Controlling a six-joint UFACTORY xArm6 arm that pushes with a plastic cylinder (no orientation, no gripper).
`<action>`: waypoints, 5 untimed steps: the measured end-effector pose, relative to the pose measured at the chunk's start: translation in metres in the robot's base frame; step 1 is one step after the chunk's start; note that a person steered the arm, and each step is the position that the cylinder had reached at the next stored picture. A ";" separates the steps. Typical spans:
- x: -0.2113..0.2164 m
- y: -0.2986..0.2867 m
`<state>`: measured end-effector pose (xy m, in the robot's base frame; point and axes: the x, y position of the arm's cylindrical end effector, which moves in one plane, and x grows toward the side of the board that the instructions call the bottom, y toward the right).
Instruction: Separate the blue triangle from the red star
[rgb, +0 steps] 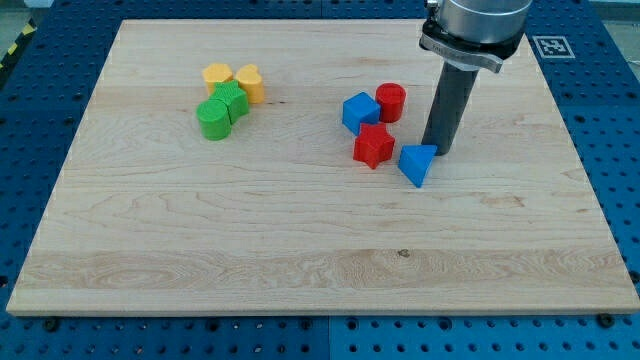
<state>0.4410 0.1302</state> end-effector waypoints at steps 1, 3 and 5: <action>0.007 -0.001; 0.020 -0.003; -0.007 -0.008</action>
